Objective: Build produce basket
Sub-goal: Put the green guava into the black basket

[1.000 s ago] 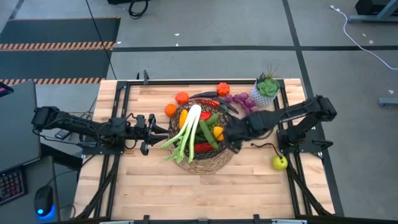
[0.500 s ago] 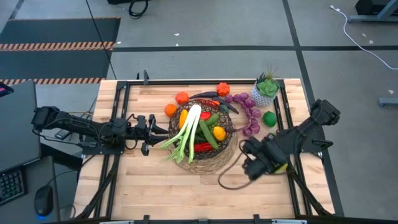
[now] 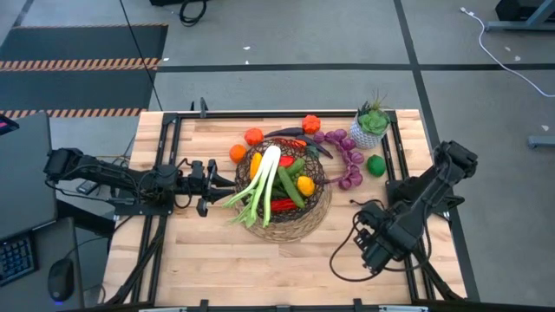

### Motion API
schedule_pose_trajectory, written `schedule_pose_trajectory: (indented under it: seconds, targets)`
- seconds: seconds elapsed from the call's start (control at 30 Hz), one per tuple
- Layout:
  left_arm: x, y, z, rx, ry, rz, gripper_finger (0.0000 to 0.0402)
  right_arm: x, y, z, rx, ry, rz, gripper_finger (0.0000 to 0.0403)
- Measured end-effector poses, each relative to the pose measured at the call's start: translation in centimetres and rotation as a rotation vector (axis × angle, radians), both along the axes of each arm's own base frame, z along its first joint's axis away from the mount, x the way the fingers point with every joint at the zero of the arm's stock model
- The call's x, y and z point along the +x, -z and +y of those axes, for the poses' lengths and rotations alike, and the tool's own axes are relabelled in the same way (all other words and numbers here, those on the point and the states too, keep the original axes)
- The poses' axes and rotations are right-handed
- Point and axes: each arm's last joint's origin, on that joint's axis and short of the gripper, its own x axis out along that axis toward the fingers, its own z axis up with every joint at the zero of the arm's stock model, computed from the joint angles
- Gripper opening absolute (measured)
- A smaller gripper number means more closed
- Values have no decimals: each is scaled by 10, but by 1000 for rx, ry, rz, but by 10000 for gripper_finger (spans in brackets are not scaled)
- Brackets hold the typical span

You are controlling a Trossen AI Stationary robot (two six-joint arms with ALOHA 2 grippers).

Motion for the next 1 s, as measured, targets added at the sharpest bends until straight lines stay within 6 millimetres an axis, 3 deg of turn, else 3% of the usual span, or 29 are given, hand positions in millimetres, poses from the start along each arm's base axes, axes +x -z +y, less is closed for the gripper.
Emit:
schedule_pose_trajectory:
  seconds: [1.0]
  targets:
    - [0,0,0,0,0,-1,110,-7,0,8,-9,22,-58,347]
